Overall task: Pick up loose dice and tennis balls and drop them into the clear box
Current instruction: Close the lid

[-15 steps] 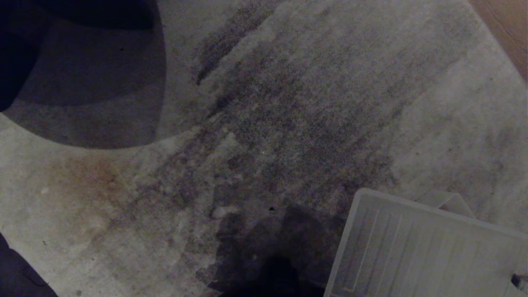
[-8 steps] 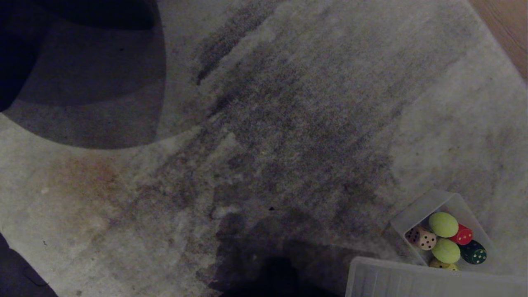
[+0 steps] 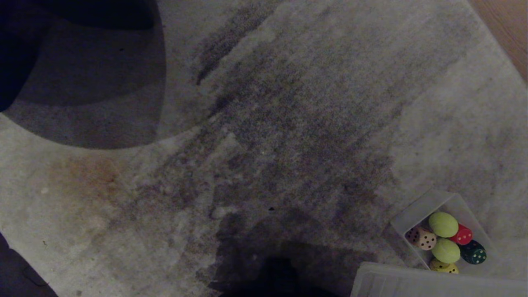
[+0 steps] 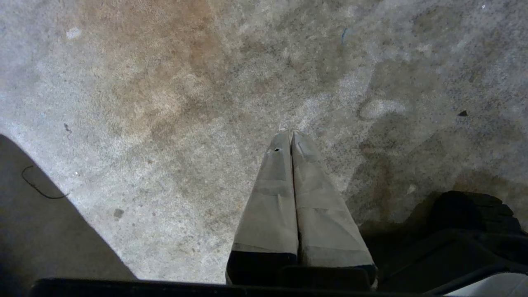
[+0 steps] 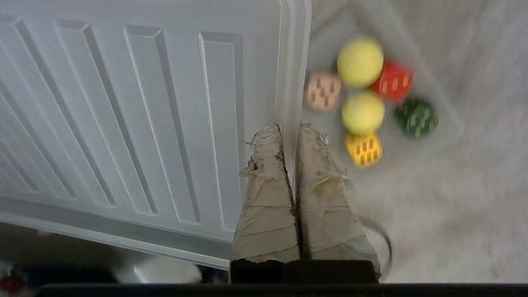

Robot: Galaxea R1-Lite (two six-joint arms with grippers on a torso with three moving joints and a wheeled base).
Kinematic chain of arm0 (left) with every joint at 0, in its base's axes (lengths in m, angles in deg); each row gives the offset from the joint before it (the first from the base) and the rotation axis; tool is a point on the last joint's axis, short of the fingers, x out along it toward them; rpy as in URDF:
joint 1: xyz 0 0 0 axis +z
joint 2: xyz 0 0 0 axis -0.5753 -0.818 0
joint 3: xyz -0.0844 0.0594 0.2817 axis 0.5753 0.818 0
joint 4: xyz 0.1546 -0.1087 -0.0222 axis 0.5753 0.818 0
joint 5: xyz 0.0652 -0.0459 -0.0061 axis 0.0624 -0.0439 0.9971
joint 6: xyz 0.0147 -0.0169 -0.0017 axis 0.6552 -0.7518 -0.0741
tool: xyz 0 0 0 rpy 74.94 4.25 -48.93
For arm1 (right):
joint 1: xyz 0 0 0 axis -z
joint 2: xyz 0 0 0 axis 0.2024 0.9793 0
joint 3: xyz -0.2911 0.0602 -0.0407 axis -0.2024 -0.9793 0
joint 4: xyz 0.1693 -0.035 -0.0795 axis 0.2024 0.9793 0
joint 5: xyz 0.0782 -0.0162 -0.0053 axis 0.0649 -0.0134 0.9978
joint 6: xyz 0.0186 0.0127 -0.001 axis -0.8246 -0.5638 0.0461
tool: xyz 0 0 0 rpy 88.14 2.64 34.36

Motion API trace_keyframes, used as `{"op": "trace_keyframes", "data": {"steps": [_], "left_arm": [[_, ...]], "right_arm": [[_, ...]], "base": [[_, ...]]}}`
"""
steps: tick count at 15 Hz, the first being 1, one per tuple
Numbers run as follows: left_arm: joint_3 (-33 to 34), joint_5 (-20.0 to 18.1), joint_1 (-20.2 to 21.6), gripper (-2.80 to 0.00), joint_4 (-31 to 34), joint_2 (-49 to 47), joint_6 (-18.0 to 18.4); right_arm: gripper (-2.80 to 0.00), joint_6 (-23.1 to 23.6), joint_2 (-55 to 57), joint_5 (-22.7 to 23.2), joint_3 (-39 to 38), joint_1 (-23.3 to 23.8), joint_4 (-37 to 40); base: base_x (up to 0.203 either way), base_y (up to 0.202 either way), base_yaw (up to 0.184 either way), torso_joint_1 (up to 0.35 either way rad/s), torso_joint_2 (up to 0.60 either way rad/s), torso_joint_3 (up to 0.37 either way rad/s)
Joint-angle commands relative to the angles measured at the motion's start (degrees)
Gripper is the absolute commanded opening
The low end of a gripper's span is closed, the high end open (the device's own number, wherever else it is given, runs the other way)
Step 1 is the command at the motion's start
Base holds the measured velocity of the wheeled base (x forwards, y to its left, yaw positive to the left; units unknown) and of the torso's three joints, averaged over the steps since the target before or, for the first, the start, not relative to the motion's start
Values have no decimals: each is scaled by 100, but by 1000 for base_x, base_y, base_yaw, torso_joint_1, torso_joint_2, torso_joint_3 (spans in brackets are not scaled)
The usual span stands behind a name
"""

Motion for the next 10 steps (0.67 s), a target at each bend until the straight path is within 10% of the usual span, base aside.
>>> {"op": "trace_keyframes", "data": {"steps": [1, 10], "left_arm": [[9, 3, -1, -280, 0, -6, -5], [9, -6, 0, -280, 0, -6, 4]], "right_arm": [[-280, 9, -384, 9, -19, 12, 23], [-280, 3, -384, 1, -22, 19, 17]], "base": [[0, 0, 0, 0, 0, 0], [0, 0, 0, 0, 0, 0]]}}
